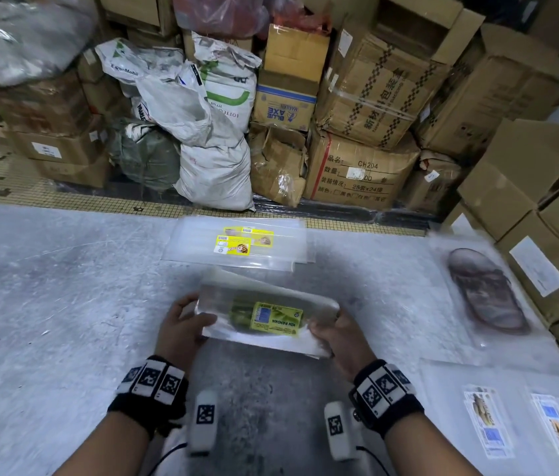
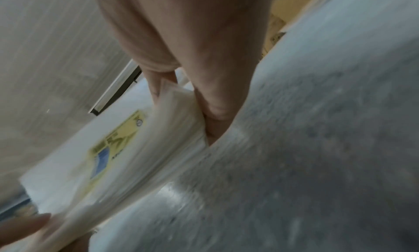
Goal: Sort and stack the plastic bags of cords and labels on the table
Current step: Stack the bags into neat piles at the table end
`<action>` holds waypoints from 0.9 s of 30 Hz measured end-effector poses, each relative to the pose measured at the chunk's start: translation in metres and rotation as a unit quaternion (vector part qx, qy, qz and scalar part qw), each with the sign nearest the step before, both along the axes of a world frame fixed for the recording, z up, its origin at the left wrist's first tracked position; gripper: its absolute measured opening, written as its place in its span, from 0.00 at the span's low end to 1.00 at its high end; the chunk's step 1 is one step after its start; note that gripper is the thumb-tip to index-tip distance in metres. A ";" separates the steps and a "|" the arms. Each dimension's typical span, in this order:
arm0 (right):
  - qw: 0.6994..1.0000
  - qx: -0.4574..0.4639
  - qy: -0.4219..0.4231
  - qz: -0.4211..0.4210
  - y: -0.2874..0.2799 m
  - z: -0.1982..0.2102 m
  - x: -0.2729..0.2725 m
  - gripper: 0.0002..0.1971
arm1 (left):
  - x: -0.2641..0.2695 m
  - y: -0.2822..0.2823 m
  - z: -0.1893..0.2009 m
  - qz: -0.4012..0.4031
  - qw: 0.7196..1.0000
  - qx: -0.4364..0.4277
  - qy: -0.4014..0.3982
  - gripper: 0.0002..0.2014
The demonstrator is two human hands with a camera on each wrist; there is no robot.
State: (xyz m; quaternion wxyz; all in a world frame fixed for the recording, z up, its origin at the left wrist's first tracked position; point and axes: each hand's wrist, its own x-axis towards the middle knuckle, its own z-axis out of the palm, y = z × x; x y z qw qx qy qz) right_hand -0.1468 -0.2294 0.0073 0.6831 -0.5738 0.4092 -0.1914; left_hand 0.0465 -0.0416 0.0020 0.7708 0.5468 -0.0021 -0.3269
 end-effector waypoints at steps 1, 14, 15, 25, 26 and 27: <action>1.000 -0.022 0.004 0.012 -0.004 0.001 -0.002 0.16 | 0.002 0.002 -0.002 -0.025 0.999 0.022 -0.034 0.26; 0.981 -0.183 0.023 0.061 -0.025 0.001 0.001 0.22 | -0.012 -0.022 -0.014 -0.061 0.946 0.162 -0.276 0.20; 0.978 -0.199 0.029 0.056 -0.025 -0.001 0.002 0.21 | -0.011 -0.024 -0.015 -0.054 0.944 0.162 -0.281 0.19; 0.990 -0.140 0.015 -0.028 -0.021 -0.016 0.008 0.18 | -0.019 -0.037 -0.014 -0.033 0.970 0.042 -0.236 0.23; 0.992 -0.116 -0.001 -0.045 -0.020 -0.017 0.011 0.21 | -0.020 -0.038 -0.013 -0.023 0.974 0.030 -0.221 0.23; 0.993 -0.095 -0.016 -0.062 -0.018 -0.016 0.013 0.23 | -0.021 -0.039 -0.013 -0.013 0.977 0.018 -0.211 0.24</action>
